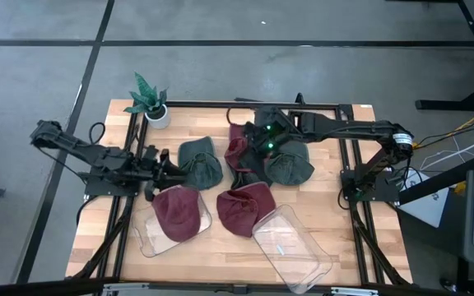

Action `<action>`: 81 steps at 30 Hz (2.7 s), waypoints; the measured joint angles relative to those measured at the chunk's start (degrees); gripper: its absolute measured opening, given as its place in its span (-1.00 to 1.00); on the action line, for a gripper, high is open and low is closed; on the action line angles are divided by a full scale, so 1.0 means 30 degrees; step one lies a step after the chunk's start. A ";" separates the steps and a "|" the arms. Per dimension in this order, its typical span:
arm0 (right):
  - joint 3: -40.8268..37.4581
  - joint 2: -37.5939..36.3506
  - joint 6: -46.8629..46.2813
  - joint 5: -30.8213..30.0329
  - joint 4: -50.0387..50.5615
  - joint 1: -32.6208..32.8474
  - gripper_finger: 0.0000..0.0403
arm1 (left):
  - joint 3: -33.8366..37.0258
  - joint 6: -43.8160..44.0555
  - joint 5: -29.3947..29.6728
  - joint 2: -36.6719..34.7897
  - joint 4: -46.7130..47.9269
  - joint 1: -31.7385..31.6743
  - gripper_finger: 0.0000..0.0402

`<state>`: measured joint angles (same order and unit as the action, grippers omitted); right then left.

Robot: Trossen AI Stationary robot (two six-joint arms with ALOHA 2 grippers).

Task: Pick & Place hat
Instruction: Put the top red cap into the left transparent bin

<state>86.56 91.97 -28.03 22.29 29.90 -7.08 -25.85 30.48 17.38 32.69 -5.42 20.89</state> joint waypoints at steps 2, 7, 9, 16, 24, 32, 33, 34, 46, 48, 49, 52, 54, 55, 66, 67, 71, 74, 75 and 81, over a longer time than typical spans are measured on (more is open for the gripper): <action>0.0000 -0.0101 0.0134 -0.0543 0.0763 0.0397 0.23 | -0.0909 -0.0781 -0.0859 0.1081 0.0032 -0.0672 -0.27; 0.0007 -0.0546 0.0998 -0.3893 0.4436 0.1469 0.23 | -0.3234 -0.1410 -0.2336 0.3844 0.1293 -0.2331 -0.27; 0.0007 -0.0569 0.1380 -0.5387 0.5406 0.1842 0.23 | -0.4157 -0.1299 -0.2987 0.5003 0.1881 -0.2961 -0.27; 0.0007 -0.0569 0.3407 -0.6189 0.6500 0.2732 0.23 | -0.6503 0.0357 -0.7029 0.8675 0.2949 -0.5290 -0.27; -0.2141 -0.0584 0.6658 -0.8633 0.6234 0.3340 0.23 | -0.8071 0.0397 -0.8848 1.0936 0.2843 -0.6769 -0.27; -0.5065 -0.0576 1.0387 -1.0749 0.4169 0.3340 0.23 | -0.8122 0.0436 -0.8922 1.0876 0.2996 -0.6893 -0.27; -0.5359 -0.0569 1.1144 -1.0757 0.3636 0.3340 0.23 | -0.8122 0.0437 -0.8942 1.0842 0.2989 -0.6893 -0.27; -0.5577 -0.0569 1.1546 -1.0754 0.3009 0.3340 0.23 | -0.8122 0.0432 -0.9011 1.0831 0.2934 -0.6893 -0.27; -0.8055 -0.0272 1.1923 -1.1511 -0.1105 0.3340 0.23 | -0.8122 0.0110 -0.9245 1.0831 0.3169 -0.6893 -0.27; -0.8341 0.0034 1.1885 -1.1623 -0.1838 0.3340 0.23 | -0.8122 -0.0457 -0.9201 1.0831 0.3412 -0.6893 -0.27; -0.8435 0.0178 1.1847 -1.1627 -0.2070 0.3340 0.23 | -0.8122 -0.0677 -0.9201 1.0831 0.3613 -0.6893 -0.27; -0.8524 0.0968 1.1999 -1.2715 -0.2204 0.3304 0.23 | -0.8122 -0.0681 -0.9135 1.0831 0.3770 -0.6893 -0.27; -0.8524 0.1477 1.1984 -1.4179 -0.2144 0.3222 0.23 | -0.8122 -0.0619 -0.9114 1.0831 0.3843 -0.6893 -0.27; -0.8523 0.1703 1.1989 -1.4791 -0.2152 0.3153 0.23 | -0.8122 -0.0619 -0.8925 1.0831 0.3865 -0.6887 -0.27; -0.8510 0.3386 1.3064 -1.4626 -0.2159 0.1890 0.23 | -0.8122 -0.0372 -0.7999 1.0831 0.3909 -0.6893 -0.27; -0.8510 0.3469 1.3381 -1.4406 -0.2159 0.1846 0.23 | -0.8122 -0.0372 -0.7999 1.0831 0.3920 -0.6893 -0.27; -0.8510 0.3569 1.3507 -1.4291 -0.2538 0.1678 0.23 | -0.8122 0.0087 -0.7999 1.0831 0.3909 -0.6893 -0.27; -0.8510 0.3569 1.3507 -1.4912 -0.3517 0.1492 0.21 | -0.8122 0.0087 -0.7999 1.0831 0.3906 -0.6893 -0.27; -0.8510 0.3569 1.3514 -1.4989 -0.3810 0.1399 0.18 | -0.8122 0.0087 -0.7994 1.0831 0.3909 -0.6893 -0.27; -0.8510 0.3569 1.3327 -1.3997 -0.4249 0.0986 -0.18 | -0.8122 0.0087 -0.7992 1.0831 0.3987 -0.6893 -0.27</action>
<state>61.04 102.67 11.95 -19.70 17.15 -4.12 -50.22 30.74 -6.59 65.19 6.54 0.21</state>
